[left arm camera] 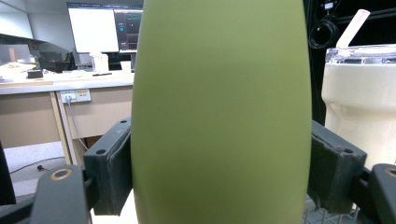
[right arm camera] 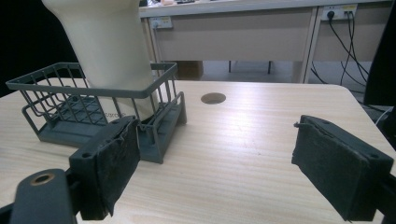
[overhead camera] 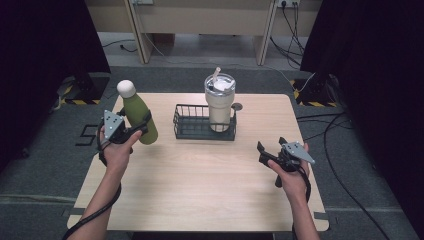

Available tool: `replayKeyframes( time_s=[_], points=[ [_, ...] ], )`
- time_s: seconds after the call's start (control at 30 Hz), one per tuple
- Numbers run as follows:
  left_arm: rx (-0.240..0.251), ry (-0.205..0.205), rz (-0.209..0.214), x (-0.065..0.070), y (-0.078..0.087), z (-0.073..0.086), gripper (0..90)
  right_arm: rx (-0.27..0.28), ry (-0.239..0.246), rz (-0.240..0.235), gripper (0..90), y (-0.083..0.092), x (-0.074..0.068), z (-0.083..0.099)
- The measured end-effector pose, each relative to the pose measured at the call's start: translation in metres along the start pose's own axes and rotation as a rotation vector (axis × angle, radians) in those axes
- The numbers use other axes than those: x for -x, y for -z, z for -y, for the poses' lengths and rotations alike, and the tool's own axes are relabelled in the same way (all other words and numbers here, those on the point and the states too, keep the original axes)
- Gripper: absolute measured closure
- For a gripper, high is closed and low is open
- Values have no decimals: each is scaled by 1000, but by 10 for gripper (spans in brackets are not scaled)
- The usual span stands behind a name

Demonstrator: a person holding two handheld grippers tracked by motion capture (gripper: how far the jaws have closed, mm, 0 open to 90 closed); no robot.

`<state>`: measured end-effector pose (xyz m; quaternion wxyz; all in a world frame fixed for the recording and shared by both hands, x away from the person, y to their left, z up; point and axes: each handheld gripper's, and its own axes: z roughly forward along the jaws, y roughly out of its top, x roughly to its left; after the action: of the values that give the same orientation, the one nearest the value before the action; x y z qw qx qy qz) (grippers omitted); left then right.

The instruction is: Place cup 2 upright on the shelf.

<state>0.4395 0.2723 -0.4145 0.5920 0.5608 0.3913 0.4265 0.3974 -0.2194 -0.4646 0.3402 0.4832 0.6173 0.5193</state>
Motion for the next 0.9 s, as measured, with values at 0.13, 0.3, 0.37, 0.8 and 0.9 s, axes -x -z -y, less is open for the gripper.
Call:
replayKeyframes(
  time_s=[0.13, 0.3, 0.37, 0.8, 0.9],
  points=[
    [2, 1, 3, 1, -2, -2, 213, 2, 6, 0, 147, 0, 0, 0],
    [9, 5, 9, 3, -4, -6, 213, -3, -4, -2, 148, 0, -1, 1],
    [15, 8, 8, 3, -5, -7, 213, -3, 0, -2, 148, -1, 0, 2],
    [28, 3, 12, 4, -10, -14, 214, -11, 2, -1, 148, -2, -1, 3],
    [29, 1, 14, 5, -10, -15, 213, -10, 4, -1, 148, -2, -1, 3]
  ],
)
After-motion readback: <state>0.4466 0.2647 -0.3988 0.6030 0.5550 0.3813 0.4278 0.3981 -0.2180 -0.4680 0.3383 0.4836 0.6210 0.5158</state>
